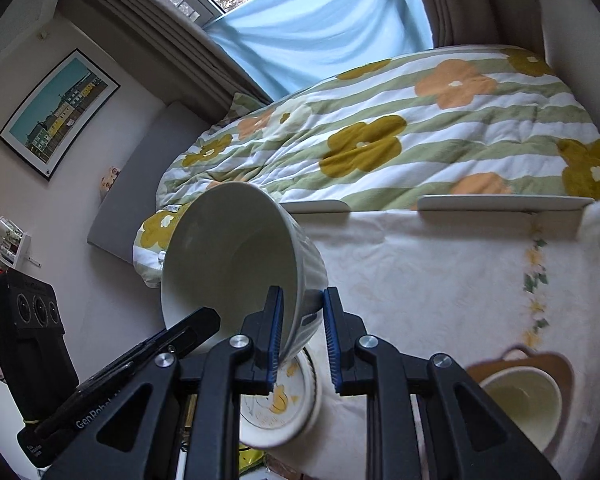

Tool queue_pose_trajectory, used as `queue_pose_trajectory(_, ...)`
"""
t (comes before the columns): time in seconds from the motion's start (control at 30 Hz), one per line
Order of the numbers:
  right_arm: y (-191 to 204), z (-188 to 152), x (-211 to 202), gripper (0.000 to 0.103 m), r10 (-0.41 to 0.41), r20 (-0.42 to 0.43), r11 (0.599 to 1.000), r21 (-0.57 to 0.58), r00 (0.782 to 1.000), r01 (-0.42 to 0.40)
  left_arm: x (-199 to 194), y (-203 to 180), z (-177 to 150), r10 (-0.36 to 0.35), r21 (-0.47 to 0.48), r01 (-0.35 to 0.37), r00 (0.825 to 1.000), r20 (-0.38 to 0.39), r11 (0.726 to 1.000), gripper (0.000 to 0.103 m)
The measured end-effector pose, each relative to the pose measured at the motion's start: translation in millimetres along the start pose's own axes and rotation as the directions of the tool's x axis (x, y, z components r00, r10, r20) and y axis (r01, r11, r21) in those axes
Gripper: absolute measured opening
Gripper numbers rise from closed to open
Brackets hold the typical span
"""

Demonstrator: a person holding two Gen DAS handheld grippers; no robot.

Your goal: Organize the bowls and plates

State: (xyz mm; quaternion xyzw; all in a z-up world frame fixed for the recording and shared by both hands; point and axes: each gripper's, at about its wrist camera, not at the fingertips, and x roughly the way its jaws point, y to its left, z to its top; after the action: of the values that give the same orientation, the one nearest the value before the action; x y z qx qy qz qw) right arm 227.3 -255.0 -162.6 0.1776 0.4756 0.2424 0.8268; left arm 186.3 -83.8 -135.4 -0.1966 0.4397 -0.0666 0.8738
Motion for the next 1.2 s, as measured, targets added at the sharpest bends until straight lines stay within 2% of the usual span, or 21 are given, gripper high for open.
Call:
queue_pose_trajectory(0.13, -31.7, -24.3, -34.7, 0.018, -0.054, -0.003, 0.998, 0.034, 0.999, 0.054, 5.0, -41.6, -37.0, -0.033, 0.023, 0.034, 0.998, -0.048, 0.999, 0.021)
queue_pose_trajectory(0.3, -67.9, -48.6, -60.0, 0.018, -0.118, -0.016, 0.989, 0.082, 0.993, 0.119, 26.2, -82.7, -75.3, -0.058, 0.063, 0.068, 0.988, -0.145, 0.996, 0.021)
queue_pose_trajectory(0.5, -112.8, -70.9, -64.9, 0.018, -0.174, -0.056, 0.968, 0.172, 0.983, 0.182, 66.1, -112.6, -104.5, -0.055, 0.119, 0.089, 0.962, -0.267, 0.989, 0.021)
queue_pose_trajectory(0.73, -146.4, -90.4, -57.4, 0.018, -0.211, -0.105, 0.948, 0.221, 0.972, 0.23, 108.6, -123.3, -122.1, 0.004, 0.191, 0.071, 0.93, -0.368, 0.979, 0.021)
queue_pose_trajectory(1.03, -149.0, -98.9, -50.7, 0.018, -0.269, -0.122, 0.945, 0.157, 0.956, 0.286, 129.5, -134.1, -129.2, 0.135, 0.337, -0.002, 0.918, -0.373, 0.942, 0.021)
queue_pose_trajectory(1.2, -146.1, -103.9, -46.5, 0.018, -0.31, -0.137, 0.939, 0.107, 0.941, 0.325, 130.5, -139.4, -132.2, 0.187, 0.404, -0.032, 0.918, -0.351, 0.914, 0.021)
